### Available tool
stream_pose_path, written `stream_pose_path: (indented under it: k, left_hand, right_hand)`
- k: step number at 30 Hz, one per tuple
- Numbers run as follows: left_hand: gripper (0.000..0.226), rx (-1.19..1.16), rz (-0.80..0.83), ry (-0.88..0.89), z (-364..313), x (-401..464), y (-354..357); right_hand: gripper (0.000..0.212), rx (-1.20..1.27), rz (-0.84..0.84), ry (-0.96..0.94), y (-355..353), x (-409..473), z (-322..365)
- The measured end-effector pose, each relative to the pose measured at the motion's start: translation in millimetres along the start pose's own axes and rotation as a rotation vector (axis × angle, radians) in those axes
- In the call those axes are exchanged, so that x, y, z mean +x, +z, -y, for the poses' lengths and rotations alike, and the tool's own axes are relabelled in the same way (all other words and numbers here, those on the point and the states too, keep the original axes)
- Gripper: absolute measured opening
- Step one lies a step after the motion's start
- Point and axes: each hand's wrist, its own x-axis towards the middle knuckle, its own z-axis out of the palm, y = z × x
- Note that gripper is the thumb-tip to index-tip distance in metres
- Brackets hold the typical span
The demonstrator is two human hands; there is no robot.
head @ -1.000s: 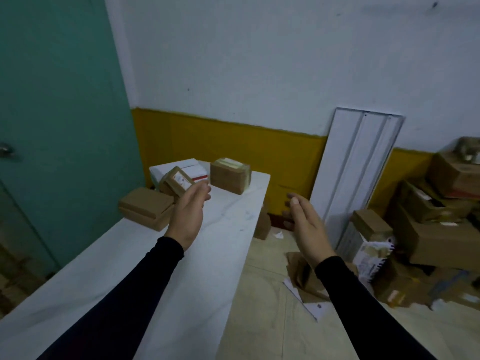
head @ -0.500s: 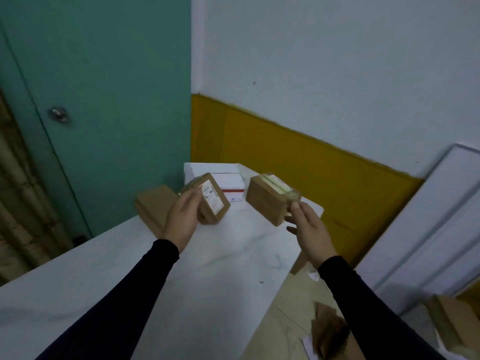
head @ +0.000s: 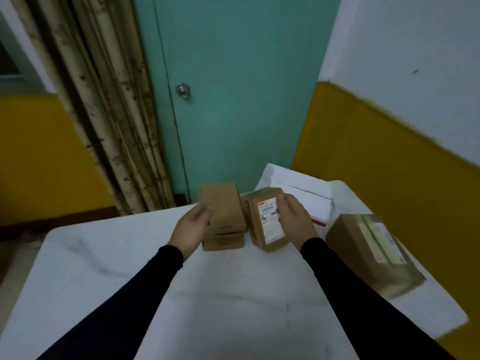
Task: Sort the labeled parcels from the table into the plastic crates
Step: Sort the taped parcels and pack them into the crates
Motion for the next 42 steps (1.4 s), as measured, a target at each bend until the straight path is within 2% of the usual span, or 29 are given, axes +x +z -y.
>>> stream_pose_path:
  k: [2, 5, 8, 10, 12, 16, 21, 26, 32, 36, 40, 42]
  left_hand:
    - [0.046, 0.034, -0.029, -0.036, -1.6, 4.7, 22.2]
    - [0.046, 0.112, -0.029, -0.084, -0.7, 13.9, 49.8]
    - [0.047, 0.162, 0.053, -0.186, -1.7, 26.0, 81.4]
    - [0.03, 0.143, 0.095, -0.247, -4.8, 39.5, 102.5]
    - [0.015, 0.116, 0.115, -0.267, -9.0, 52.3, 121.5]
    - [0.031, -0.045, 0.166, -0.347, -6.9, 68.0, 154.7]
    - [0.036, -0.131, 0.127, -0.446, -12.1, 61.4, 166.1]
    - [0.023, -0.15, 0.104, -0.332, -35.7, 45.8, 153.2]
    - [0.033, -0.229, -0.011, -0.133, -72.1, 25.6, 132.5]
    - [0.04, -0.231, -0.072, 0.037, -88.4, 8.6, 100.7]
    - [0.049, -0.135, -0.041, 0.146, -88.9, -13.6, 54.1]
    - [0.073, -0.086, 0.04, 0.124, -79.4, -28.5, 29.8]
  right_hand:
    - [0.023, -0.032, 0.029, -0.018, -10.1, 31.4, -8.9]
    - [0.031, -0.1, 0.038, 0.06, -19.9, 68.0, -28.8]
    - [0.046, -0.372, 0.148, 0.129, -23.2, 93.4, -56.2]
    - [0.056, -0.474, 0.206, 0.157, -24.6, 113.0, -71.0]
    - [0.057, -0.379, 0.24, 0.213, -20.4, 131.9, -85.1]
    - [0.049, -0.129, 0.28, 0.316, -11.0, 140.0, -99.5]
    - [0.05, -0.104, 0.277, 0.291, -21.9, 127.3, -95.1]
    - [0.046, -0.159, 0.211, 0.166, -47.7, 121.5, -76.6]
    - [0.016, 0.183, 0.225, 0.09, -62.0, 105.6, -33.1]
    - [0.032, 0.337, 0.333, 0.1, -50.4, 86.3, -4.4]
    - [0.049, 0.524, 0.305, 0.085, -32.8, 58.2, 29.9]
    - [0.053, 0.594, 0.283, 0.062, -21.6, 42.1, 50.1]
